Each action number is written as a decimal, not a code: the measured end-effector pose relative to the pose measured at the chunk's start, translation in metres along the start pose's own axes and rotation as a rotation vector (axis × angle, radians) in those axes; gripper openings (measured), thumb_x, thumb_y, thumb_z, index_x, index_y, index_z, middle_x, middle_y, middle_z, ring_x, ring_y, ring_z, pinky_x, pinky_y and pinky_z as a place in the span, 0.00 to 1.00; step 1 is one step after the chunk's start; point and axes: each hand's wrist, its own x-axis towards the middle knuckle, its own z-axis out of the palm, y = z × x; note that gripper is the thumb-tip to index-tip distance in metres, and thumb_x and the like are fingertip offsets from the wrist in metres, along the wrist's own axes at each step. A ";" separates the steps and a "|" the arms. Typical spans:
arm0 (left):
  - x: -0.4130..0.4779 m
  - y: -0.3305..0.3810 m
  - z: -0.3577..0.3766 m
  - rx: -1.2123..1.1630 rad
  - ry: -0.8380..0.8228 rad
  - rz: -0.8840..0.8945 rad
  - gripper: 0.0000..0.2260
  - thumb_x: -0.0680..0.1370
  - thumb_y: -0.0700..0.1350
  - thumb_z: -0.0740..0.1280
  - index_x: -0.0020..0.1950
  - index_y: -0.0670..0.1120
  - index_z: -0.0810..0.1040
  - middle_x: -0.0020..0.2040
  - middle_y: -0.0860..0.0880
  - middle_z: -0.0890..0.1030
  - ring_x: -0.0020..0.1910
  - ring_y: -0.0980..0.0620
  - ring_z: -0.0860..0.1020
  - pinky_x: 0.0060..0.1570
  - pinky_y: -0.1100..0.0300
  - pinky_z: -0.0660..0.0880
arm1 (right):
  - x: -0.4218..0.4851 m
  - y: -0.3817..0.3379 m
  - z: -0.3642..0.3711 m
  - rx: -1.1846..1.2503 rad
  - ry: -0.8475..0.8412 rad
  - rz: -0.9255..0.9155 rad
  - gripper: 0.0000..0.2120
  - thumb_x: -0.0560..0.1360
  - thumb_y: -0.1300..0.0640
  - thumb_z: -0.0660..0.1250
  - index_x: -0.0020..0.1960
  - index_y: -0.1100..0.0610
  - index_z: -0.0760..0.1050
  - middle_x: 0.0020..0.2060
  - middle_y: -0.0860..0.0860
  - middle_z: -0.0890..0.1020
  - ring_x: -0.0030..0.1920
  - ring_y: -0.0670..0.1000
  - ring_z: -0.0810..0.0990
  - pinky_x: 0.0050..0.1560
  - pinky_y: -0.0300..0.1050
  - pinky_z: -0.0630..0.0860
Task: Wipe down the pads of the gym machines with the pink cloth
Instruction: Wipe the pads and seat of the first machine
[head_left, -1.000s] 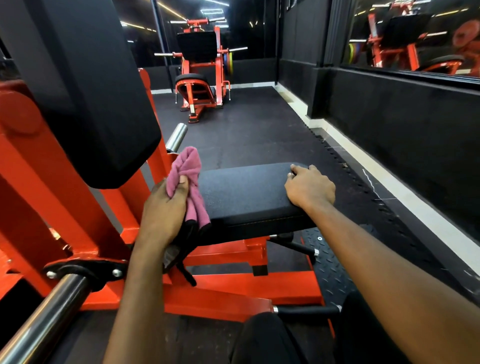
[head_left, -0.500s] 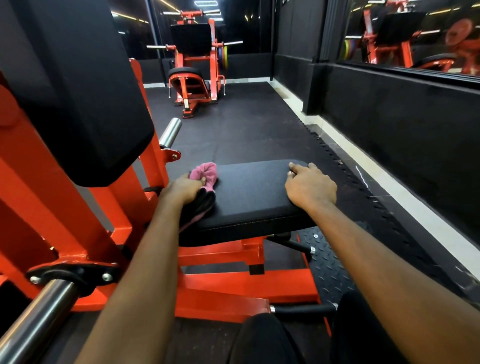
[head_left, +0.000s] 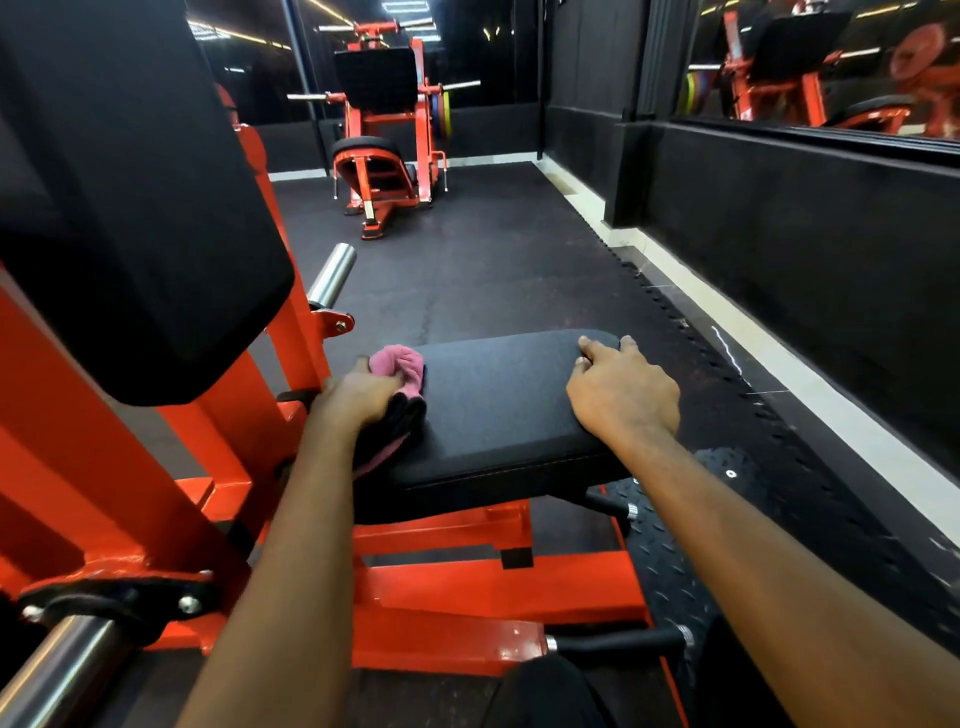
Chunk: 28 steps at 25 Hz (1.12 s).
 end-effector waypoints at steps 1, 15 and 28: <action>0.026 0.004 0.000 -0.001 -0.033 0.006 0.17 0.75 0.57 0.65 0.62 0.54 0.76 0.64 0.46 0.78 0.64 0.40 0.75 0.65 0.50 0.72 | 0.000 0.000 -0.001 0.004 0.008 0.001 0.22 0.83 0.46 0.51 0.76 0.39 0.66 0.79 0.56 0.63 0.64 0.67 0.76 0.58 0.56 0.74; 0.016 0.047 0.015 0.358 -0.049 0.405 0.32 0.78 0.68 0.59 0.78 0.54 0.63 0.79 0.49 0.62 0.78 0.46 0.59 0.77 0.50 0.52 | -0.006 0.009 -0.008 0.113 0.015 0.011 0.22 0.82 0.46 0.54 0.75 0.39 0.69 0.77 0.53 0.66 0.68 0.63 0.74 0.65 0.55 0.72; -0.085 -0.037 0.010 0.048 0.136 0.301 0.23 0.75 0.61 0.62 0.71 0.64 0.70 0.72 0.54 0.70 0.72 0.48 0.69 0.71 0.48 0.66 | -0.011 0.002 -0.007 0.091 0.073 0.010 0.20 0.82 0.47 0.55 0.73 0.42 0.71 0.74 0.56 0.70 0.61 0.63 0.78 0.57 0.53 0.75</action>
